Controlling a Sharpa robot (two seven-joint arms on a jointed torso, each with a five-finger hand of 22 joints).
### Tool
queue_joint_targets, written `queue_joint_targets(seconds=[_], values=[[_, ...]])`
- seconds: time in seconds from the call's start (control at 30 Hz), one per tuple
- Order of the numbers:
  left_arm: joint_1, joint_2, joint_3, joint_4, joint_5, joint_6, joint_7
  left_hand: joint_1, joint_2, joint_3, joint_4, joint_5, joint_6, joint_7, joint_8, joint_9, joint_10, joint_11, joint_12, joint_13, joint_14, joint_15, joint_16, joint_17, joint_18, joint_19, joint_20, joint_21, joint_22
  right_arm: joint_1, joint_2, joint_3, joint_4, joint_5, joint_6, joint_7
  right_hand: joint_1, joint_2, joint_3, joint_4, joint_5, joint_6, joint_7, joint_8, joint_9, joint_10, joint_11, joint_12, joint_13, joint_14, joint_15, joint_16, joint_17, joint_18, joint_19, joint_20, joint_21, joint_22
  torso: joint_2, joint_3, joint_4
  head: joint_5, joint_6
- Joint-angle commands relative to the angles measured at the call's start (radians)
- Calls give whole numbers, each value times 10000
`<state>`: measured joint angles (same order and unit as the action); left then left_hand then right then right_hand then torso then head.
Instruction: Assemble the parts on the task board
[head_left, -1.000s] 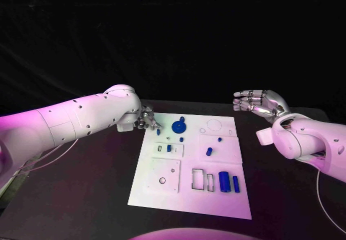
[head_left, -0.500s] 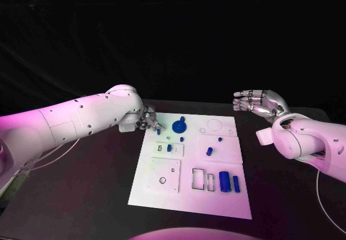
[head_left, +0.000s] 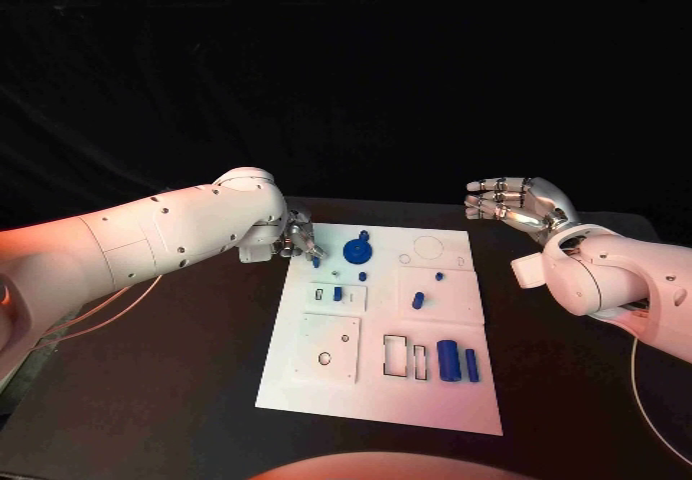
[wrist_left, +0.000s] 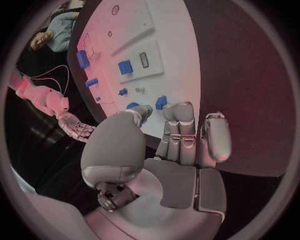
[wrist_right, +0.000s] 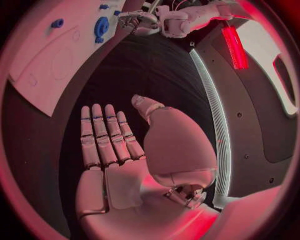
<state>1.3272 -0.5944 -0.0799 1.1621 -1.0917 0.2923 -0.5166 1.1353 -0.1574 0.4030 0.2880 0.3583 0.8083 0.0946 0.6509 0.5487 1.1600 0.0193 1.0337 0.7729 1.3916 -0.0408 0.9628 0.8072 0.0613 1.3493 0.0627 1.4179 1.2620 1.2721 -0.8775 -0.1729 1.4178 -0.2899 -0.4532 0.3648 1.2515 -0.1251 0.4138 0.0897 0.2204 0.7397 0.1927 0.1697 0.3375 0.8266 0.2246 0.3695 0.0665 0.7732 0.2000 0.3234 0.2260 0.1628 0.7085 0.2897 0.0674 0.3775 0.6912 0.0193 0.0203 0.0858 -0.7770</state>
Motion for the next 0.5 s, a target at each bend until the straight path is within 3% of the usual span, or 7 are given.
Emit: queue_joint_targets(seconds=[0.03, 0.33, 0.5], values=[[-4, 28, 0, -13, 102, 183, 76, 102, 6, 46, -2, 38, 96, 1, 38, -10, 74, -17, 54, 5, 44, -50, 39, 9, 88, 72, 13, 57, 8, -7, 9, 1, 6, -19, 141, 95, -64, 47, -52, 8, 66, 78, 944, -26, -9, 3, 27, 42, -6, -35, -27, -7, -17, -76, -80, -24, -29, -8, -6, 1, 10, -8, -11], [-7, 30, -3, -36, 108, 245, 69, 285, 52, 71, -7, 33, 165, -28, 84, -9, 105, -40, 83, 23, 47, -67, 38, 5, 84, 83, 2, 64, 28, -10, 13, 1, 2, -18, 147, 92, -64, 47, -52, 8, 66, 78, 944, -26, -9, 3, 27, 42, -6, -35, -27, -7, -17, -76, -80, -24, -29, -8, -10, -1, 21, -1, -34], [-7, 31, -4, -60, 160, 201, 71, 1176, 316, 464, -175, 44, 200, -120, 206, 15, 174, -126, 133, 46, 55, -141, 36, 1, 79, 103, -44, 76, 68, -12, 18, 1, -1, -17, 148, 96, -70, 59, -58, 19, 81, 83, 943, -23, -12, 5, 26, 48, -6, -32, -28, -2, -21, -75, -84, -24, -25, -15, -11, -4, 10, 7, -35]])
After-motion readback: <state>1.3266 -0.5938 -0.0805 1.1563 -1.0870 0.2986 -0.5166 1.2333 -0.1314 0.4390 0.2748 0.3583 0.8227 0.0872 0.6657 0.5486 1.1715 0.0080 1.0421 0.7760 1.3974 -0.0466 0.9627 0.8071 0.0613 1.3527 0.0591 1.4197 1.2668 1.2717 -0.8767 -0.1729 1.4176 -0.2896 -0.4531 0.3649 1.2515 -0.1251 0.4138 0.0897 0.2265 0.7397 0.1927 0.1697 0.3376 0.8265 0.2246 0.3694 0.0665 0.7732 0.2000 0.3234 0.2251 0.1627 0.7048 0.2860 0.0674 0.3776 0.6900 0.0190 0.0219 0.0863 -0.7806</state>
